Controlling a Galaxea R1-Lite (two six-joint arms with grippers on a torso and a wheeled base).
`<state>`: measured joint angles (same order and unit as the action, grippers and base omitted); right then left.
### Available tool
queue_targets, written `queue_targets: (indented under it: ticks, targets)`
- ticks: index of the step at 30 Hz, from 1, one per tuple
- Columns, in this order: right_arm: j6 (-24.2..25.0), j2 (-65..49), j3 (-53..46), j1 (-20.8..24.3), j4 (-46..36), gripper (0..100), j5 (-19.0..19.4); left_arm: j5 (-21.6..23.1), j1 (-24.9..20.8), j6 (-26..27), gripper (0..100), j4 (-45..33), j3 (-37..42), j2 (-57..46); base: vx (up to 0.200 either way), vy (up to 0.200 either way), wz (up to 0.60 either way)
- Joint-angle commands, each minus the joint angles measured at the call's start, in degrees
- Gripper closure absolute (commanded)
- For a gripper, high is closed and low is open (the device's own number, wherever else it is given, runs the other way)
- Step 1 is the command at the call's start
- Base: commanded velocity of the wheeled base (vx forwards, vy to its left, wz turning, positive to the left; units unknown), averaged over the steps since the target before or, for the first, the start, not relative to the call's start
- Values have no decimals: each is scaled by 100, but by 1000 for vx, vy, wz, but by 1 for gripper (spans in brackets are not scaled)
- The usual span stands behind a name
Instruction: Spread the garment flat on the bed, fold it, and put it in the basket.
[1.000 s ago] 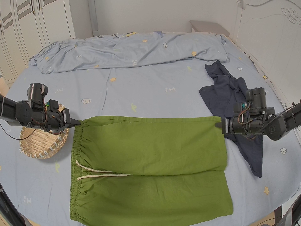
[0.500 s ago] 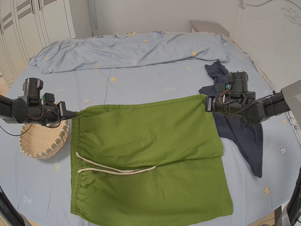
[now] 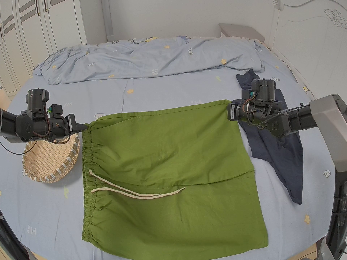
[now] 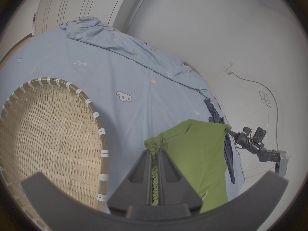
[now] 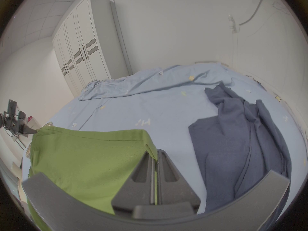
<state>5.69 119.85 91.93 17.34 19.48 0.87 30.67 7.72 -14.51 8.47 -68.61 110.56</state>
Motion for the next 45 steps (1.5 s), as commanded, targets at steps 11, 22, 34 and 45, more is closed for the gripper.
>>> queue_targets:
  ticks: [11,22,34,45]
  targets:
    - [-183,531,607,156,-23,100,-324,-88,63,150,100,23,-170,414,0,0,0]
    - [-191,672,589,139,-23,100,-306,-96,-25,159,100,14,-443,730,0,0,0]
    - [-183,935,765,183,-14,0,-315,-105,-7,159,0,5,-540,906,0,0,0]
    - [-174,909,765,191,-6,0,-324,-1239,-376,88,0,137,-733,1064,0,0,0]
